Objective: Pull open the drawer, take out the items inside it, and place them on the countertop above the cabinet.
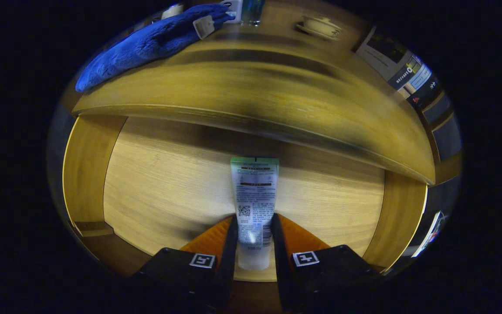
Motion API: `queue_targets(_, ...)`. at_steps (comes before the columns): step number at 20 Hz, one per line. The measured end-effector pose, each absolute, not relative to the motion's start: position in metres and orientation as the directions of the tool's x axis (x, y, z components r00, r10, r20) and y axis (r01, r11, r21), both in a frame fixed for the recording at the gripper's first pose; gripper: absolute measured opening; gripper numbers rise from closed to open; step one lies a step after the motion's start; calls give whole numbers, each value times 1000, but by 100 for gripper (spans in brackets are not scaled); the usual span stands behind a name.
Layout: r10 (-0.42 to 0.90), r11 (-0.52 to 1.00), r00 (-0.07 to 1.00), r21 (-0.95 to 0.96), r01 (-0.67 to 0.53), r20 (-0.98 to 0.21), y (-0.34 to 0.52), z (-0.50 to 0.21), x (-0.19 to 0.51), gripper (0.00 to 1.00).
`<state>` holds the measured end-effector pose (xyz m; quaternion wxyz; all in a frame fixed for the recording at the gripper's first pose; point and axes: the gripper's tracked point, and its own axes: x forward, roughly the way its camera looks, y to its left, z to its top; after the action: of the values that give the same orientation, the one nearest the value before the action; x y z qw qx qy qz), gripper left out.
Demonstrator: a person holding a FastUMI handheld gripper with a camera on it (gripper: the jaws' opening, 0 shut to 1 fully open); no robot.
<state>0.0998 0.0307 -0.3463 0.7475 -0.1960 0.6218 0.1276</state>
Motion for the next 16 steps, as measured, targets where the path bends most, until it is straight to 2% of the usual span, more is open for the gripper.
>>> queue_targets(1, -48, 893, 204, -134, -430, -978, 33, -343, 99, 51)
queue_targets(2, -39, 894, 203, -125, -430, -978, 36, -338, 97, 42)
queue_targets(16, 28, 916, 302, -96, -390, -953, 28, -254, 94, 42)
